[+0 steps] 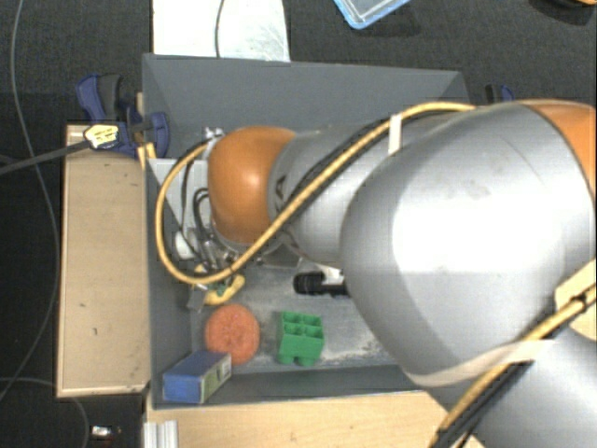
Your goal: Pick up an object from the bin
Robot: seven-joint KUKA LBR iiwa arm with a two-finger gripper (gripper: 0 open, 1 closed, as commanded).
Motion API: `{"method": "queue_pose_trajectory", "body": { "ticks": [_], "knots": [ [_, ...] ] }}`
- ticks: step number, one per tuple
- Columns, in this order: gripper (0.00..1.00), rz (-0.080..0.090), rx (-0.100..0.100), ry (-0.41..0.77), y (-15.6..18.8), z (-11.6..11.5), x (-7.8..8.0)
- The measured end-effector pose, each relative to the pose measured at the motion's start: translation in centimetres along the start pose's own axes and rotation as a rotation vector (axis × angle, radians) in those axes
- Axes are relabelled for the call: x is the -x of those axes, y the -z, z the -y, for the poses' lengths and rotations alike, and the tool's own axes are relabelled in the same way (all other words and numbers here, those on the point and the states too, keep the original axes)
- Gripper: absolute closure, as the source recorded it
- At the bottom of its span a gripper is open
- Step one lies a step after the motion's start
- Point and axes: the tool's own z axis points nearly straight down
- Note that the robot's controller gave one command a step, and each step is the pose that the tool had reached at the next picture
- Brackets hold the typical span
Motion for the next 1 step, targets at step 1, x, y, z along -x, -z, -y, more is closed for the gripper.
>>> {"method": "queue_pose_trajectory", "body": {
  "ticks": [1],
  "knots": [
    [1.00,0.000,0.000,-0.001,0.00,0.00,0.00]
  ]
}}
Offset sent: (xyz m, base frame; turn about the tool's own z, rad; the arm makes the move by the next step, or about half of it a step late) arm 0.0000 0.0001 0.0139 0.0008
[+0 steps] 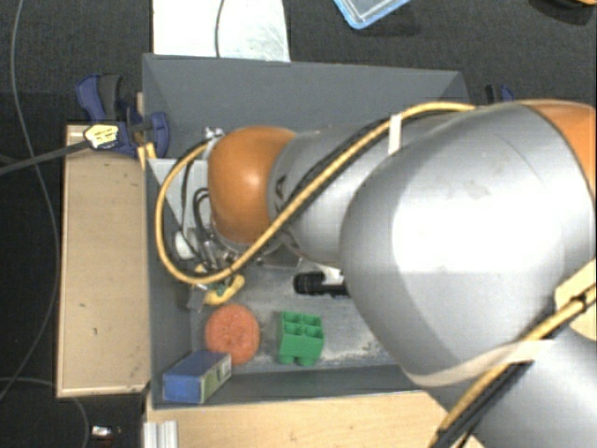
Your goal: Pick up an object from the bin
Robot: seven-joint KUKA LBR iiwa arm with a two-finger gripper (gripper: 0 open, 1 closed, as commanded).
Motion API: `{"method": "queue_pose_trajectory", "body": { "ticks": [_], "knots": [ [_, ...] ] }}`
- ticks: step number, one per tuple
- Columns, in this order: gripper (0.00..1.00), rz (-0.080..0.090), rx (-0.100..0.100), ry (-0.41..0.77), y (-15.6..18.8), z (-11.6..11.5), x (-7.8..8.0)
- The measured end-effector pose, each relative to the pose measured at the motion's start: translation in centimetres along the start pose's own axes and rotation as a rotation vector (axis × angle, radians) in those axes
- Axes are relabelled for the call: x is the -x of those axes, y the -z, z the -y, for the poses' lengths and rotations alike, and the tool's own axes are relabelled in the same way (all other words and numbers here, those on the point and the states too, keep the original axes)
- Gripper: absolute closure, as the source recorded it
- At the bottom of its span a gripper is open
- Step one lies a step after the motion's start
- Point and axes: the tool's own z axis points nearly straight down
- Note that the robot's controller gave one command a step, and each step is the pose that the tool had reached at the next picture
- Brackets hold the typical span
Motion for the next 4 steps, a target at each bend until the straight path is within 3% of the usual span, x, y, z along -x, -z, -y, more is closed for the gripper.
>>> {"method": "queue_pose_trajectory", "body": {
  "ticks": [4],
  "knots": [
    [1.00,-0.001,-0.003,-0.003,4.9,0.2,0.1]
  ]
}}
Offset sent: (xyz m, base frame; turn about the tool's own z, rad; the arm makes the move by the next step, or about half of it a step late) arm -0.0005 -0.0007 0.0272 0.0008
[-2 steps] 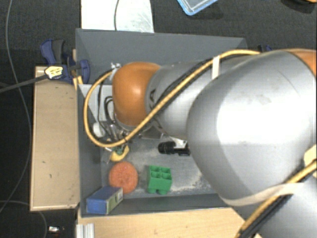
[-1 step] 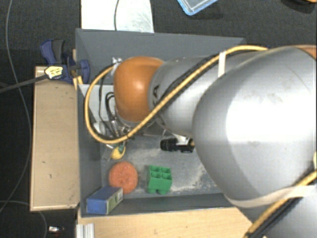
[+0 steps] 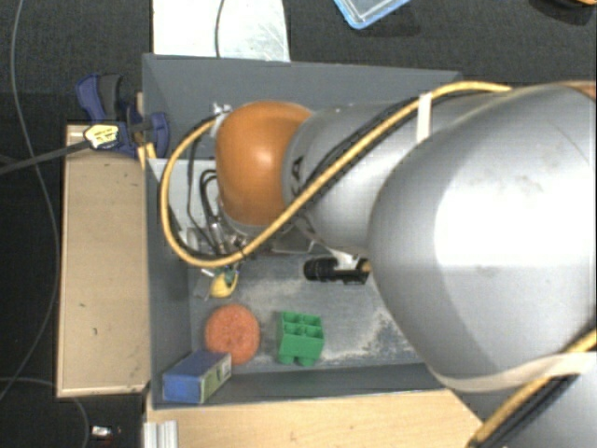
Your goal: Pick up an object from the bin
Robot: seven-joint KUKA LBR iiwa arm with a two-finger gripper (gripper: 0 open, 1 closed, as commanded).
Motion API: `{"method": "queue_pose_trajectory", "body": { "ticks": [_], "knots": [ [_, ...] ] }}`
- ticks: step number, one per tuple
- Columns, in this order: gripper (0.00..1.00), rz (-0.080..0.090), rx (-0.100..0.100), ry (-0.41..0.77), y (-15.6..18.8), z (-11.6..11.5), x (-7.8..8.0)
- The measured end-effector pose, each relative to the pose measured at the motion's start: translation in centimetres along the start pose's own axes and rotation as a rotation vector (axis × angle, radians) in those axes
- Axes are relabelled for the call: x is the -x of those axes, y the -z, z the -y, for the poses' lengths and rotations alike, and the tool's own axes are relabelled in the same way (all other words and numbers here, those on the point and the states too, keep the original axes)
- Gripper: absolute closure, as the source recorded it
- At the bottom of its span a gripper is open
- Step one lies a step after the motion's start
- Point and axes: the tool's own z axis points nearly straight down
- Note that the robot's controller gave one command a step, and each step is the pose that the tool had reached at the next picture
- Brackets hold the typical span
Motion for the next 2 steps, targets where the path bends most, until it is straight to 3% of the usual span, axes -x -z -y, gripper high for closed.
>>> {"method": "queue_pose_trajectory", "body": {
  "ticks": [1,2],
  "knots": [
    [1.00,-0.007,-0.009,0.002,3.2,0.2,-0.1],
    [1.00,0.000,-0.001,0.005,7.7,0.0,0.1]
  ]
}}
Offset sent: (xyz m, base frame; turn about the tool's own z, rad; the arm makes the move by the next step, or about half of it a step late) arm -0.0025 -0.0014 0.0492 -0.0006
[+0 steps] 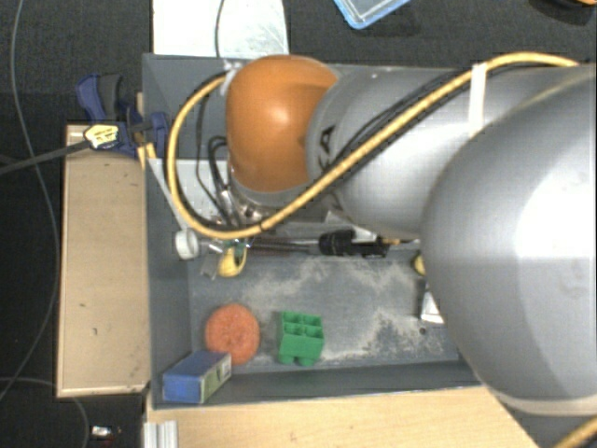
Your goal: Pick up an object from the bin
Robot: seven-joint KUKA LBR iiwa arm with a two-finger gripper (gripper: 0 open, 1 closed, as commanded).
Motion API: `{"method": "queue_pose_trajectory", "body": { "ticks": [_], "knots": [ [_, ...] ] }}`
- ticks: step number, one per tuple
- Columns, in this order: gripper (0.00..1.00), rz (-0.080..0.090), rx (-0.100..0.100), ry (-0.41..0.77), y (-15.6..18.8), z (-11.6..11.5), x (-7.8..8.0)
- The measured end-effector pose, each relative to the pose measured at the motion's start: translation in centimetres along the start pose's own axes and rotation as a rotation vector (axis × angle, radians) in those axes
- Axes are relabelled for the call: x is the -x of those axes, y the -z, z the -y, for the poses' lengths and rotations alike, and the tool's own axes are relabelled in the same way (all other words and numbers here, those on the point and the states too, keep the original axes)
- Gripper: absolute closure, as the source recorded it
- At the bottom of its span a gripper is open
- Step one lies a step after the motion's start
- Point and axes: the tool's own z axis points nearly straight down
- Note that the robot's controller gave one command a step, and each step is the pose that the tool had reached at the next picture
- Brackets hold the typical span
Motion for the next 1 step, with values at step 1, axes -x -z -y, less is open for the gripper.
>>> {"method": "queue_pose_trajectory", "body": {
  "ticks": [1],
  "knots": [
    [1.00,0.000,0.000,0.001,1.25,0.01,0.02]
  ]
}}
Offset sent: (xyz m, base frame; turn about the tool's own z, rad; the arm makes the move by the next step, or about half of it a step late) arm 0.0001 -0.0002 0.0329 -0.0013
